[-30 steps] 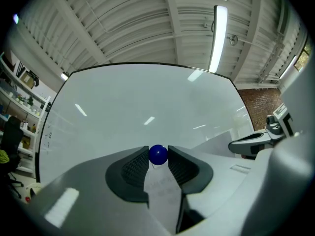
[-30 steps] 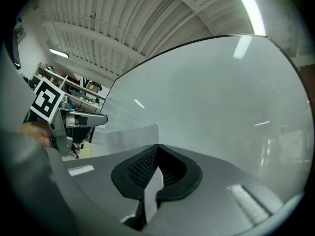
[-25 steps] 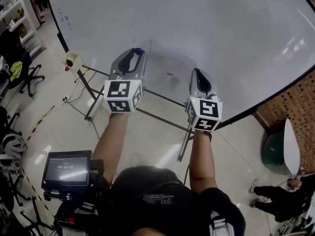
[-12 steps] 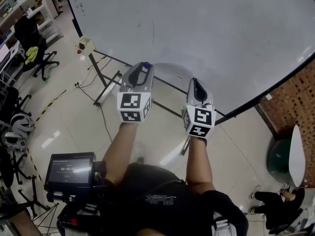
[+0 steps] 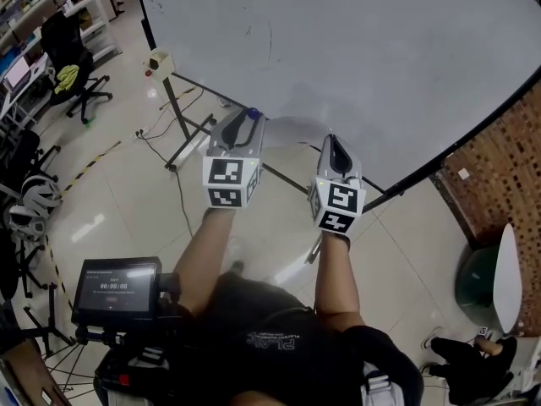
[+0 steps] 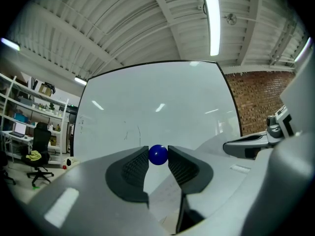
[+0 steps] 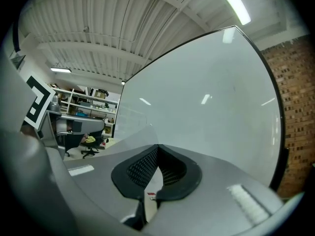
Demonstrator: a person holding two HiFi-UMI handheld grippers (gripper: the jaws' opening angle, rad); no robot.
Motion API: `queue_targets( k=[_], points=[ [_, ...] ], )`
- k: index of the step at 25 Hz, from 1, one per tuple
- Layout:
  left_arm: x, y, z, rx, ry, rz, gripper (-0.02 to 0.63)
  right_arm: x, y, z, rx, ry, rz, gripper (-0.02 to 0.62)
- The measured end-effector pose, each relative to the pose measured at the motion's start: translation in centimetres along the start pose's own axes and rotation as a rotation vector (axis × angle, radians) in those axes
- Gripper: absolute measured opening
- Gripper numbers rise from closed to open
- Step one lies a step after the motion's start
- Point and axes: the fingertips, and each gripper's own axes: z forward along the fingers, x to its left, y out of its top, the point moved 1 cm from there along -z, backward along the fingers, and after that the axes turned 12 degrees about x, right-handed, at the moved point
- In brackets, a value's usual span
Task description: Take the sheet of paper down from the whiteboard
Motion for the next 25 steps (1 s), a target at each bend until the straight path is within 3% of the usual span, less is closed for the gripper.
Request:
queue_targets(
  k=[25],
  points=[
    [-0.04,0.59,0.39,-0.008,0.0,0.016,0.124,0.11,0.77,0.44,-0.018,0.005,-0.024,0.012]
  ],
)
